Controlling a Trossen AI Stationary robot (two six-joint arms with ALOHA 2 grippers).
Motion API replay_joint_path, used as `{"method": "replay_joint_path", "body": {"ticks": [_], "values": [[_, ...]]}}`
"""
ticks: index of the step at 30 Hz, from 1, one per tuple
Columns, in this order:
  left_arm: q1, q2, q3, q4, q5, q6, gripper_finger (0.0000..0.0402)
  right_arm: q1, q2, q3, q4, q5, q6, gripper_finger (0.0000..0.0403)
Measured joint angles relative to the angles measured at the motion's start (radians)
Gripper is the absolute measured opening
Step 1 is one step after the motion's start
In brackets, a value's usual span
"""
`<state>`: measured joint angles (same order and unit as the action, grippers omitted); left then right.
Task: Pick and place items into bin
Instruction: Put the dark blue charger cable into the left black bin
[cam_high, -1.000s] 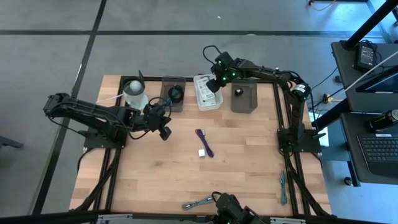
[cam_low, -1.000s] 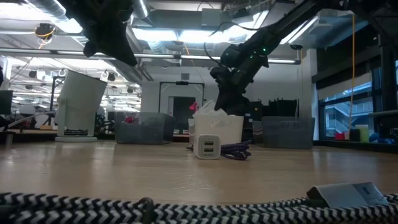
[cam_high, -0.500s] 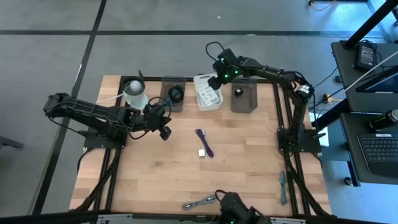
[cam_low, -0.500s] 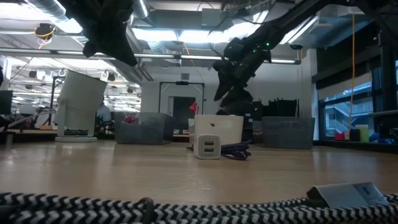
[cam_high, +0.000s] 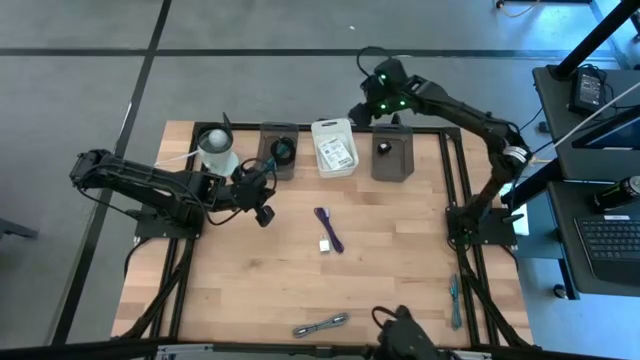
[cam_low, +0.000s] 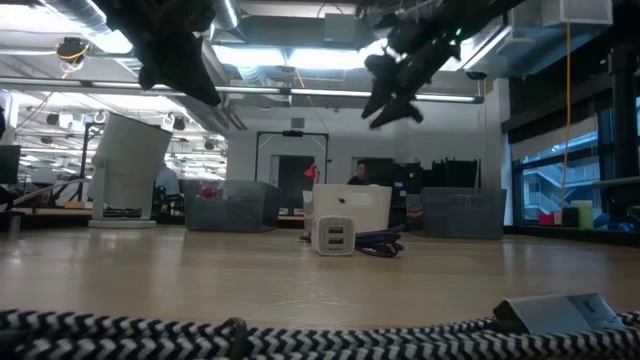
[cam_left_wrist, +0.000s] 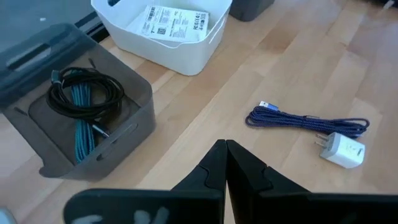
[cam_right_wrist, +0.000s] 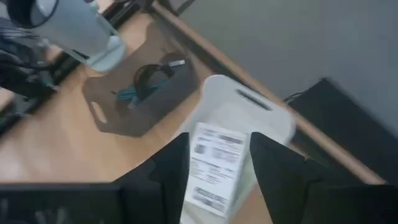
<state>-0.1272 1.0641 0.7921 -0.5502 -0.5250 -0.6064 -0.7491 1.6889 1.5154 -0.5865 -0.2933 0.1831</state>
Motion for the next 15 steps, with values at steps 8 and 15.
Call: {"method": "replay_joint_path", "body": {"ticks": [8, 15], "values": [[0.0, 0.0, 0.0, 0.0, 0.022, 0.098, 0.0007, 0.056, -0.155, 0.0, -0.154, 0.173, 0.077, 0.0129], [0.0, 0.0, 0.0, 0.0, 0.046, 0.213, 0.0008, 0.214, -0.206, 0.0, -0.417, 0.35, 0.25, 0.0103]]}}
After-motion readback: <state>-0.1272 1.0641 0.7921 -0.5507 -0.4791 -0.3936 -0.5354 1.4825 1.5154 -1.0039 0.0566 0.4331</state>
